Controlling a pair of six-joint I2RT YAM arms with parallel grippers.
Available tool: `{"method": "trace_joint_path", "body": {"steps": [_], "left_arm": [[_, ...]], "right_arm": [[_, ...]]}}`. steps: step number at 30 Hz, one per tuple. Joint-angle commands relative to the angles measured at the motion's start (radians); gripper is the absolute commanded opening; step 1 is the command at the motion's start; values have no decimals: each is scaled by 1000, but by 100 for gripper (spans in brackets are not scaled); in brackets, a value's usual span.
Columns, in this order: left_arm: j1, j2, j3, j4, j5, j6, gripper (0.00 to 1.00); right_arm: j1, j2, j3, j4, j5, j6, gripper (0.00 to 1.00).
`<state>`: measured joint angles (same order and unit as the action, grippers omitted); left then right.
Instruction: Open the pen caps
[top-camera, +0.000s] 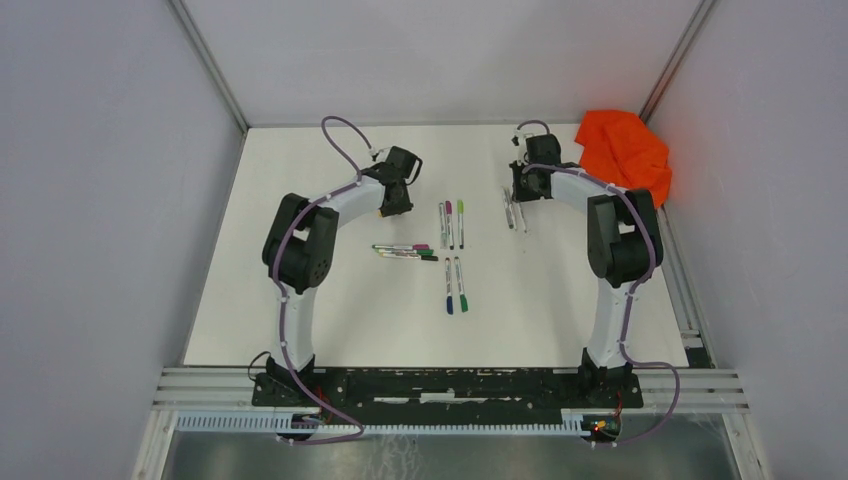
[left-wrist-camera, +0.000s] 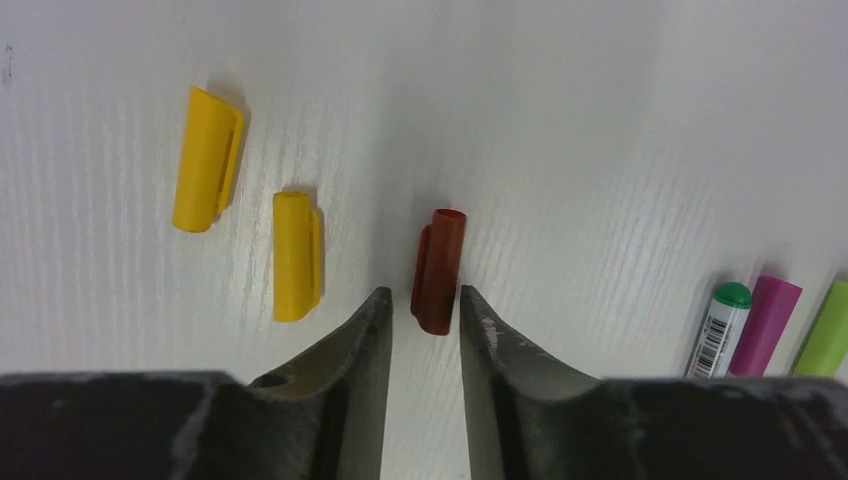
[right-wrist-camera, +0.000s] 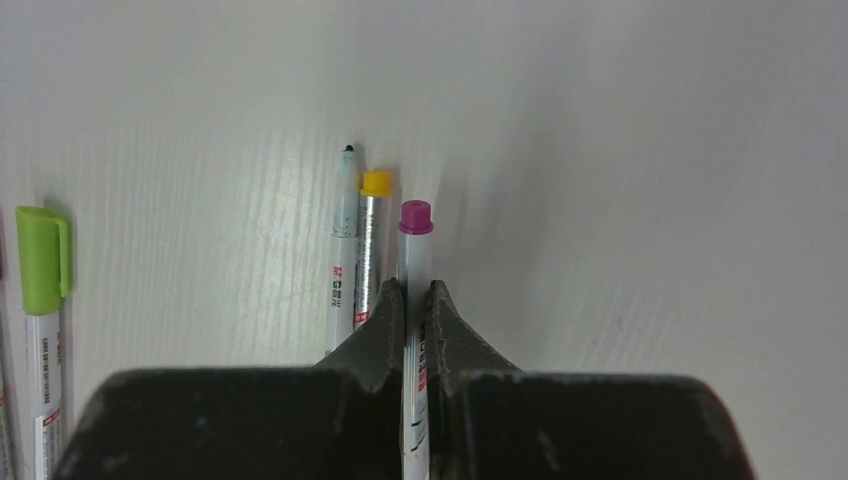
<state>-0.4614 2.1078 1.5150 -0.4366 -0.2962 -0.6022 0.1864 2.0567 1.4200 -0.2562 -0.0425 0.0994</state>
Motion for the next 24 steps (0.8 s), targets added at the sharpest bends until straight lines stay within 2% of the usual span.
{"method": "trace_joint_path", "body": {"steps": [1,4,12,18,24], "left_arm": [[12,-6,-15,-14,-44,12,44],[12,-7,-18,-12,-46,9,51],[12,-106,-58,58,-16,-3,56],[8,-242,-129,141,44,-18,59],[1,-348,-188,178,73,-27,62]], "right_arm": [[7,28,31,-3,14,-4,9],[6,27,27,2,20,-4,20],[42,-121,-37,66,116,-43,38],[132,-218,-43,54,162,-59,39],[245,-227,-47,35,193,-15,39]]}}
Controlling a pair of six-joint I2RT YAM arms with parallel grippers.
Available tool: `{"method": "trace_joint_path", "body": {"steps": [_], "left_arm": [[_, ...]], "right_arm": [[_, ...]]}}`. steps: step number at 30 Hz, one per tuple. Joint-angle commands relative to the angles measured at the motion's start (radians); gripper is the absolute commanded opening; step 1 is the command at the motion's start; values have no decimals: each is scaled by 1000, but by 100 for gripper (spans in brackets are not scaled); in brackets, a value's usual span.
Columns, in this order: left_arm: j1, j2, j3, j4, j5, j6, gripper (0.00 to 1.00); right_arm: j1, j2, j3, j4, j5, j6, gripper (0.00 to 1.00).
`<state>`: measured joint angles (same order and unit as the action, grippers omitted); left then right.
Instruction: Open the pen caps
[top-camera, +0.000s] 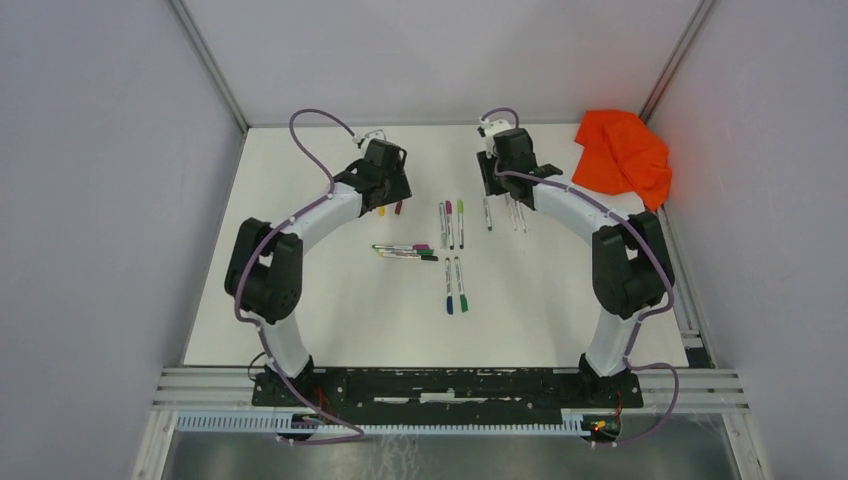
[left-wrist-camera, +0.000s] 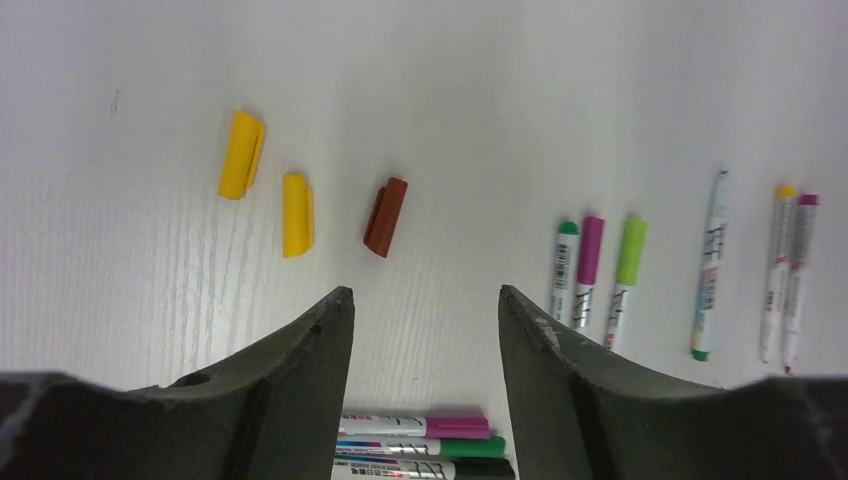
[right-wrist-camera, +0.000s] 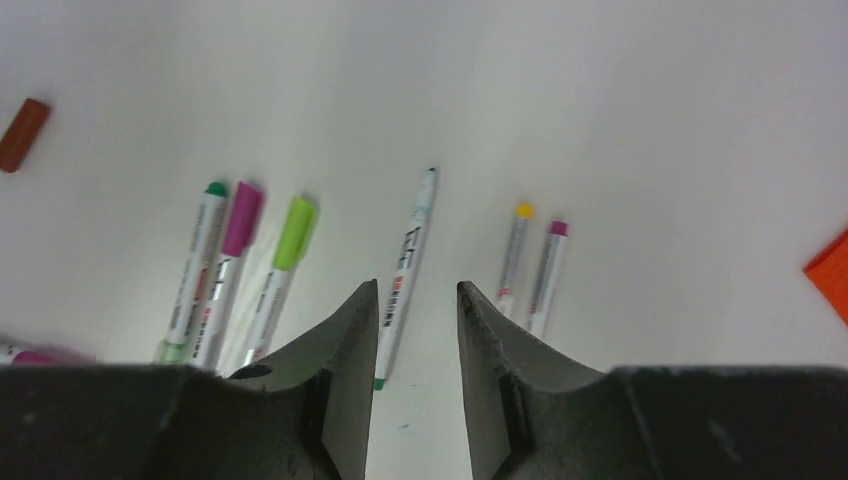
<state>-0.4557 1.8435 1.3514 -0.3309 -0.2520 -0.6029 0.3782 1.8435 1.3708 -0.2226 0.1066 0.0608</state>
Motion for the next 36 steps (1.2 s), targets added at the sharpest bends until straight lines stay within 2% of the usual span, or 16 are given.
{"method": "trace_joint_path", "body": {"steps": [1,6,12,36], "left_arm": [[-7,-94,-34,75,29,-28,62],[-12,-142,-96,107,32,-51,62],[-15,-174,-138,123,42,-63,62],[-20,-215,-189,164,48,-88,62]], "right_arm": [[71,-5,6,-2,44,30,39],[167,52,20,-16,70,66,39],[219,114,27,-23,94,105,39],[236,215,-34,10,98,137,38]]}}
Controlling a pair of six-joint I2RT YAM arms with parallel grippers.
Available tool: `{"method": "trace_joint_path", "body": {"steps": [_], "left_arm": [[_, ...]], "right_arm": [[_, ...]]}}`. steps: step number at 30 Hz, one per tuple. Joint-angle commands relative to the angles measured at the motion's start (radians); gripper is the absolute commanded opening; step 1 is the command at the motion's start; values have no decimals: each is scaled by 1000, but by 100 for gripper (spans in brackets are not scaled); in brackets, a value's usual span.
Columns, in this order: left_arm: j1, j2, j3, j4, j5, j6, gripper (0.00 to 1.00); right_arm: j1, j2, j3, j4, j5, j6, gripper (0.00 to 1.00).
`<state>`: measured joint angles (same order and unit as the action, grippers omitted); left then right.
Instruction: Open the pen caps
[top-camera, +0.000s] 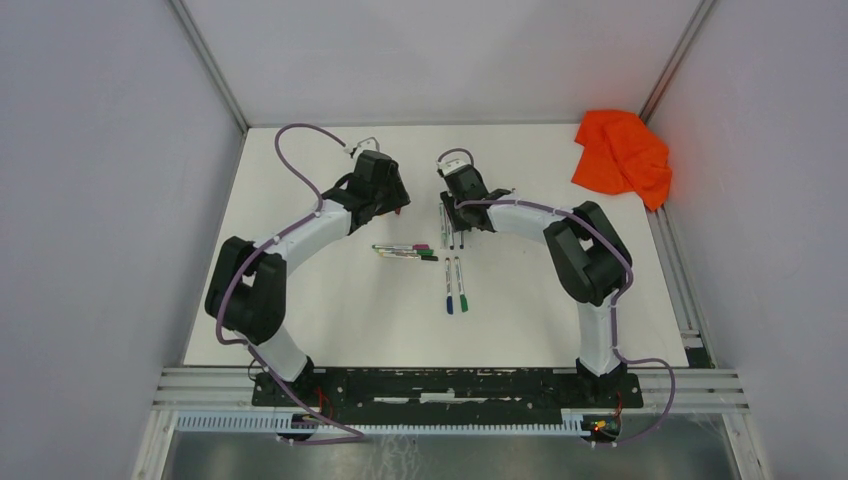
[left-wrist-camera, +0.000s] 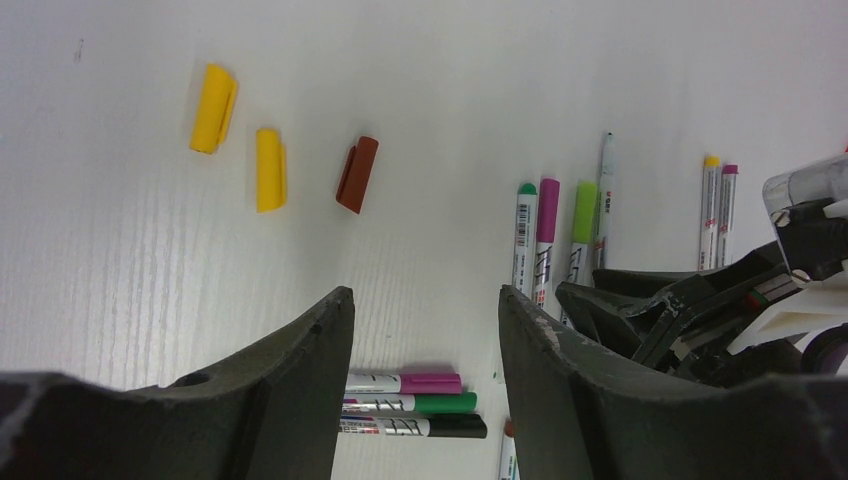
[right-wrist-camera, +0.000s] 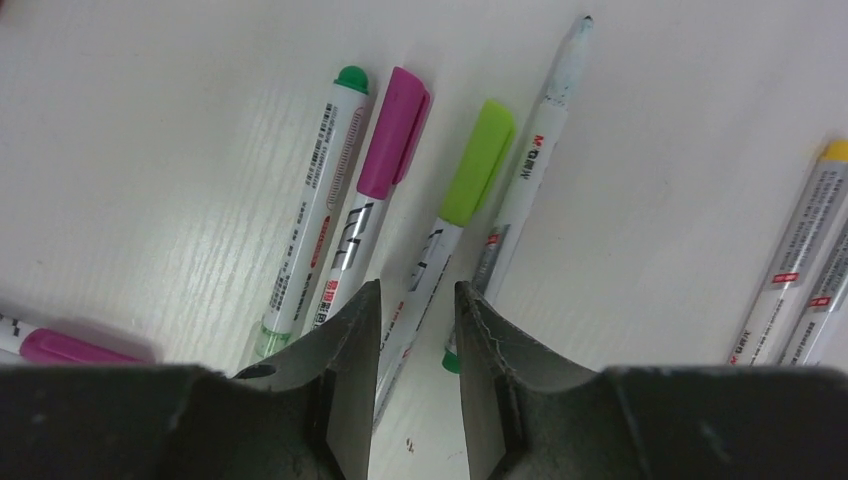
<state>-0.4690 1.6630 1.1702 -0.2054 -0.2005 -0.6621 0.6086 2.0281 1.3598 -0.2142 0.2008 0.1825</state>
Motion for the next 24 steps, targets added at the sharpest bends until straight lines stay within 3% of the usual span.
{"method": "trace_joint_path", "body": {"steps": [1,12,24], "left_arm": [[-6,-35,-7,38,-4,-28,62],[-7,-28,-4,36,-4,-27,62],[-7,-35,7,31,34,-25,62]], "right_arm": [[6,33,-25,2,3,16,38],[5,45,-27,-22,16,7,33],[-12,-23,-171,29,21,8,0]]}}
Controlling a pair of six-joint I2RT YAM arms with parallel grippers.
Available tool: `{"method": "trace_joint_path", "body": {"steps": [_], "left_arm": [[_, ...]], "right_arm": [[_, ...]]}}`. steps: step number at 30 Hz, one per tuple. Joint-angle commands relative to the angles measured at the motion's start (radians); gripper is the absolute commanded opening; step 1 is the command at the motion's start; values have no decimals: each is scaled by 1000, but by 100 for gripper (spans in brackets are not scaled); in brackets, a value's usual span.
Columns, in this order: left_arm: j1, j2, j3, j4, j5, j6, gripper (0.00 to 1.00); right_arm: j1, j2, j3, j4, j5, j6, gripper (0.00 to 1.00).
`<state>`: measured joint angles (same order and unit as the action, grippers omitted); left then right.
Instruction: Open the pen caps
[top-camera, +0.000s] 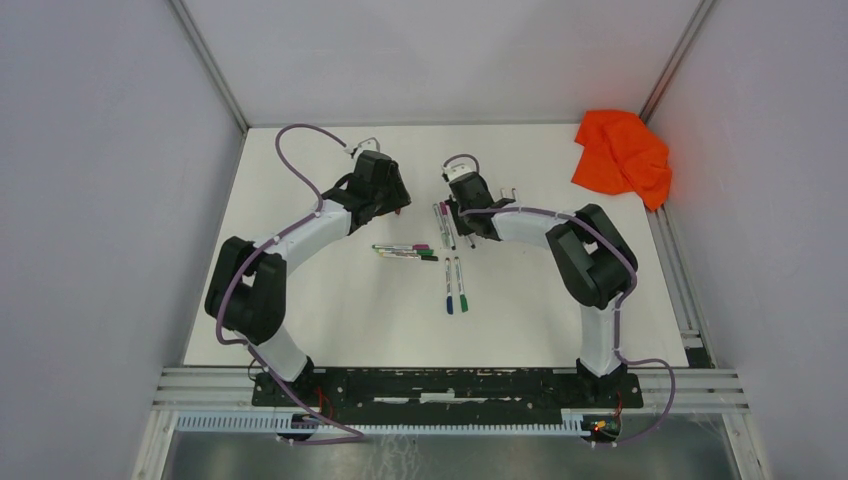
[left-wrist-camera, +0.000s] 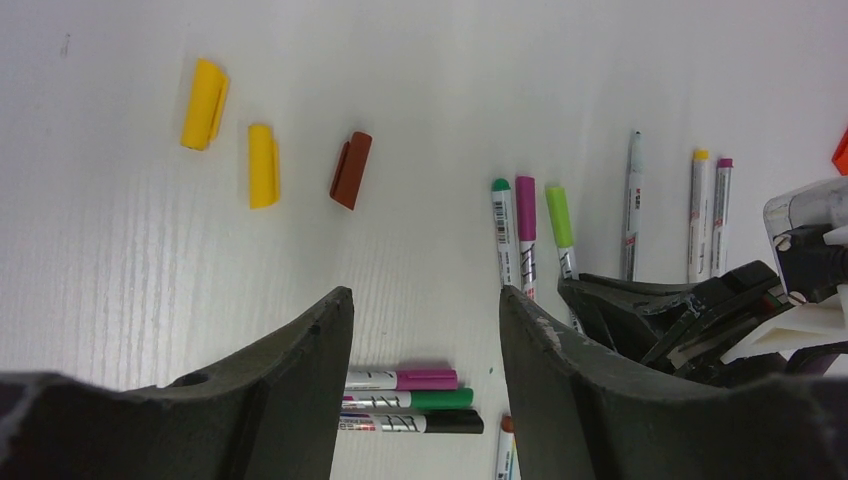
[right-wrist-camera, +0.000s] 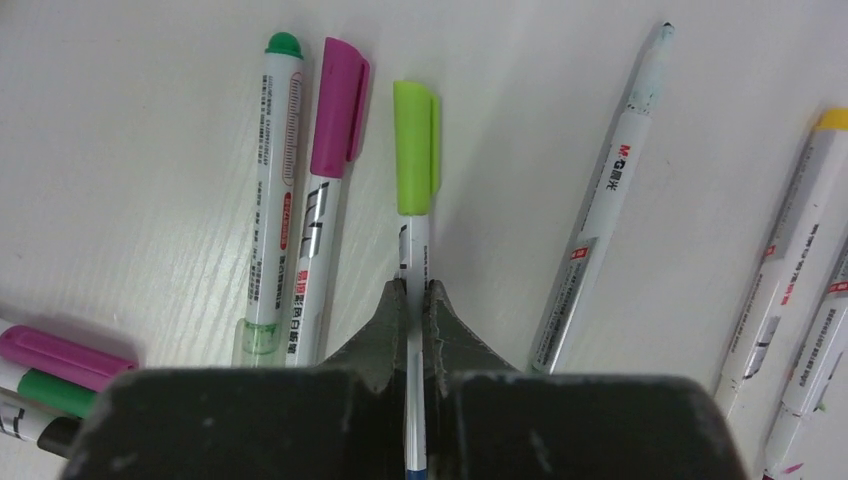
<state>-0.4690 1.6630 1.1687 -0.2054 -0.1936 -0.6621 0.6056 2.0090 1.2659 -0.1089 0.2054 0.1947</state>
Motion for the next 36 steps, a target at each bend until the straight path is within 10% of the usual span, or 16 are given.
{"method": "trace_joint_path", "body": {"steps": [1,19,36], "left_arm": [[-7,-34,10,32,37,-26,62],[-10,62,8,234,408,-220,65],[-71,154,59,251,404,-272,62]], "right_arm": [[-10,-17,-82,-66,21,-8,0],[-12,-293,-268,240,-177,-9,0],[21,-339,-263,298,-203,18,0]]}}
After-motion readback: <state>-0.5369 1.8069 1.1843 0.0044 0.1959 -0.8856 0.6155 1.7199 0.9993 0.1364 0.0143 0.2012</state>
